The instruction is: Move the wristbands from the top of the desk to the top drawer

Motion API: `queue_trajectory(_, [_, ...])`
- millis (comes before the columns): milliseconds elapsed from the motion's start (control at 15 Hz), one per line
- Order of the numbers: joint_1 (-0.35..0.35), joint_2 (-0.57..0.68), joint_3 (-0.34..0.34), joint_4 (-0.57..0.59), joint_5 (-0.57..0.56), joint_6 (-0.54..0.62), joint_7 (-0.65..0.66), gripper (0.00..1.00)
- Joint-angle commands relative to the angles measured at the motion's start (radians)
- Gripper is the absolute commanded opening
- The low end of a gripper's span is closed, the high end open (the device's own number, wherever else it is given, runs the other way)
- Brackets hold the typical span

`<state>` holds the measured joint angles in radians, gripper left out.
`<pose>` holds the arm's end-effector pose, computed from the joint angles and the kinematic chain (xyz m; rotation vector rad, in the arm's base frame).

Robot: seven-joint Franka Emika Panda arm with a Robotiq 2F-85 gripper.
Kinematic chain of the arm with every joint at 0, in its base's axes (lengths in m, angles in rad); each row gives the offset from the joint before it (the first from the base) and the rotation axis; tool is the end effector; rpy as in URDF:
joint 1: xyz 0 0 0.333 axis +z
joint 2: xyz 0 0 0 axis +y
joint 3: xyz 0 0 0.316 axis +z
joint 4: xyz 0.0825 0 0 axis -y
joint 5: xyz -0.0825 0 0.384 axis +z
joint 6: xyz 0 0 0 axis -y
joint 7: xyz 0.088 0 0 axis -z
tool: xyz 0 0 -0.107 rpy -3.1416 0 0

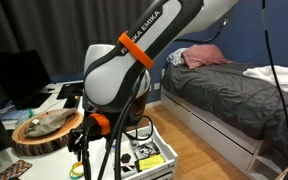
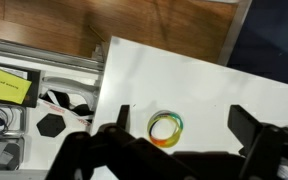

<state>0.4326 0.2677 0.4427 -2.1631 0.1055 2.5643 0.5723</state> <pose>0.3752 0.4405 0.2987 -2.8930 -0.2846 0.0018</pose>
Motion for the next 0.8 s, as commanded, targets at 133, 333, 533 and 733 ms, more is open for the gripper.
queue_trajectory(133, [0.105, 0.061, -0.123, 0.068, -0.115, 0.005, 0.161, 1.0])
queue_trajectory(333, [0.175, 0.123, -0.184, 0.147, -0.237, -0.051, 0.275, 1.0])
queue_trajectory(533, [0.251, 0.195, -0.243, 0.24, -0.326, -0.126, 0.378, 1.0])
queue_trajectory(733, [0.296, 0.273, -0.268, 0.342, -0.332, -0.194, 0.411, 1.0])
